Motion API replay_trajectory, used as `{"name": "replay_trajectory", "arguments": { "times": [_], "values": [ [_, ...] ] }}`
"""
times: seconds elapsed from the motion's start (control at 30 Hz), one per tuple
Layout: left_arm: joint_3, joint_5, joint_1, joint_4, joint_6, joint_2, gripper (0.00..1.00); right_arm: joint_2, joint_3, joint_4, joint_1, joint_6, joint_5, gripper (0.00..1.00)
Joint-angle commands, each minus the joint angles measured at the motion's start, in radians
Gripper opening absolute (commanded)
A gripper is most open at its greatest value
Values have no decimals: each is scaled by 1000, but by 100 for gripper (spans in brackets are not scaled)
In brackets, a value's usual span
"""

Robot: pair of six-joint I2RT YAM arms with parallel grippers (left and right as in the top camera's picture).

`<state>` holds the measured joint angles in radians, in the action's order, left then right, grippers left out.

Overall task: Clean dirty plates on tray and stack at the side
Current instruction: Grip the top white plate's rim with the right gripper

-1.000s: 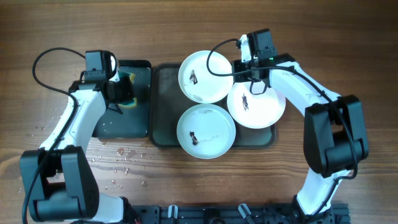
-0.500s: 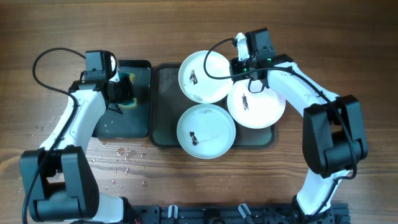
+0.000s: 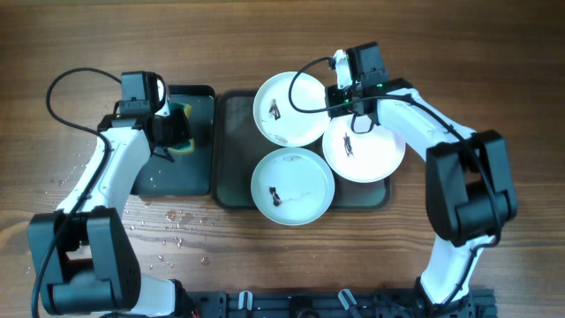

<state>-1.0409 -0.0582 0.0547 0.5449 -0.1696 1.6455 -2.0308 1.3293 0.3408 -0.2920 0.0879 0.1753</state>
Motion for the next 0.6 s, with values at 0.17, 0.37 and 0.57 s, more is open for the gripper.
{"name": "replay_trajectory", "arguments": {
  "times": [0.17,0.37,0.57],
  "values": [
    [-6,-12,6,-3,1,-13,4,-32,-16,-20,-6,37,8,11],
    [-6,-12,6,-3,1,-13,4,-24,-15,-31,-6,43,69,30],
    [-6,-12,6,-3,1,-13,4,10,-15,-27,-4,42,52,23]
  ]
}}
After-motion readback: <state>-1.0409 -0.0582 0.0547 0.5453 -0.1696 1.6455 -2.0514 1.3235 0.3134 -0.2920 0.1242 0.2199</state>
